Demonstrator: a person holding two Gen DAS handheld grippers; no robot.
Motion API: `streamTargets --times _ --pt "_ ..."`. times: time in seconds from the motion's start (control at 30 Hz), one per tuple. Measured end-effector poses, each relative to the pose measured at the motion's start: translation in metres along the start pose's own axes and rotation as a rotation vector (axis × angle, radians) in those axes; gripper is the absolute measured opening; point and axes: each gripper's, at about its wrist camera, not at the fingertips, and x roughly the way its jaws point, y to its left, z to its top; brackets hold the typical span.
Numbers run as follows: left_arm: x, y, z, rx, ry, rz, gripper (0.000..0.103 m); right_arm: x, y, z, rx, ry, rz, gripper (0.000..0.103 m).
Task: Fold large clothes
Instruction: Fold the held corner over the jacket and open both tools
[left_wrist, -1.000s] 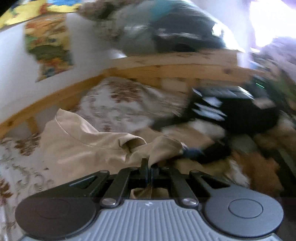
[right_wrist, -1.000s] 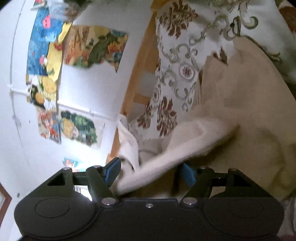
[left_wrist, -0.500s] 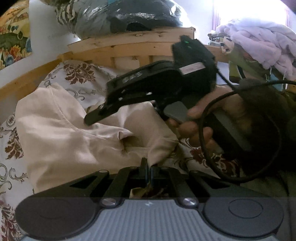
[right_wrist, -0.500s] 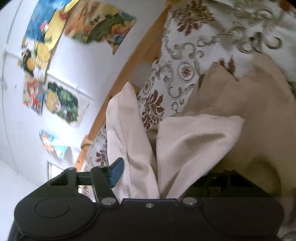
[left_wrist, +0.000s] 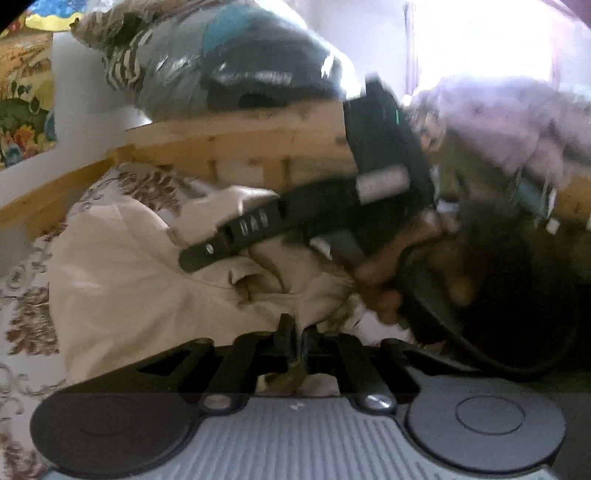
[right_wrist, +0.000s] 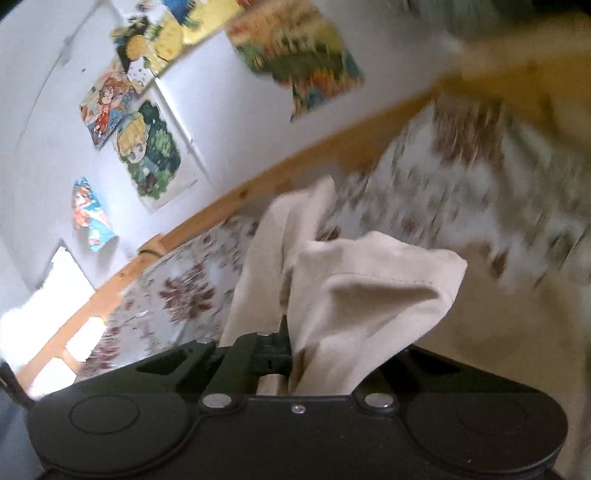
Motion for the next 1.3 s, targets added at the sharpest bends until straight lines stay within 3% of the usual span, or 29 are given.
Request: streamTargets --times 0.13,0.2,0.27,0.43,0.53,0.57,0.67,0.7,0.73,0.8,0.93,1.03,1.13,1.23,1.3 --pt "-0.014 0.015 0.005 -0.133 -0.059 -0.098 0.010 -0.004 -0.013 -0.001 -0.069 0.026 -0.160 0.000" --pt "-0.025 0.029 0.004 -0.216 -0.102 -0.108 0.024 -0.003 -0.015 0.000 -0.142 0.031 -0.244 0.000" --pt "-0.036 0.046 0.003 -0.289 -0.147 -0.076 0.044 0.000 -0.018 -0.001 -0.194 0.042 -0.284 0.000" --pt "-0.052 0.088 -0.011 -0.456 -0.202 0.075 0.047 0.009 -0.018 -0.009 -0.236 0.072 -0.299 0.000" --pt "-0.045 0.118 -0.026 -0.586 -0.117 0.274 0.047 0.008 -0.020 -0.009 -0.218 0.066 -0.297 0.001" --pt "-0.041 0.129 -0.033 -0.638 -0.081 0.300 0.047 0.008 -0.019 -0.009 -0.214 0.067 -0.296 0.001" --pt "-0.022 0.159 -0.061 -0.806 0.020 0.247 0.044 0.011 -0.020 -0.009 -0.200 0.070 -0.288 0.005" --pt "-0.015 0.162 -0.069 -0.828 0.051 0.219 0.043 0.011 -0.021 -0.008 -0.190 0.072 -0.294 0.015" --pt "-0.010 0.160 -0.072 -0.827 0.063 0.221 0.043 0.011 -0.023 -0.008 -0.174 0.069 -0.309 0.033" --pt "-0.005 0.155 -0.076 -0.786 0.086 0.251 0.043 0.005 -0.028 -0.005 -0.131 0.044 -0.341 0.049" --pt "-0.004 0.152 -0.077 -0.761 0.094 0.249 0.043 -0.018 -0.040 0.003 -0.026 -0.086 -0.421 0.056" --pt "0.000 0.153 -0.076 -0.749 0.095 0.251 0.043 -0.027 -0.039 0.005 0.011 -0.131 -0.317 0.056" --pt "-0.002 0.147 -0.074 -0.725 0.098 0.260 0.043 -0.010 -0.030 0.001 0.019 -0.012 -0.145 0.056" --pt "-0.001 0.145 -0.073 -0.719 0.102 0.267 0.043 0.019 -0.026 -0.008 0.068 0.136 -0.062 0.056" --pt "0.000 0.145 -0.074 -0.716 0.105 0.271 0.043 0.033 -0.027 -0.013 0.087 0.187 -0.057 0.052"
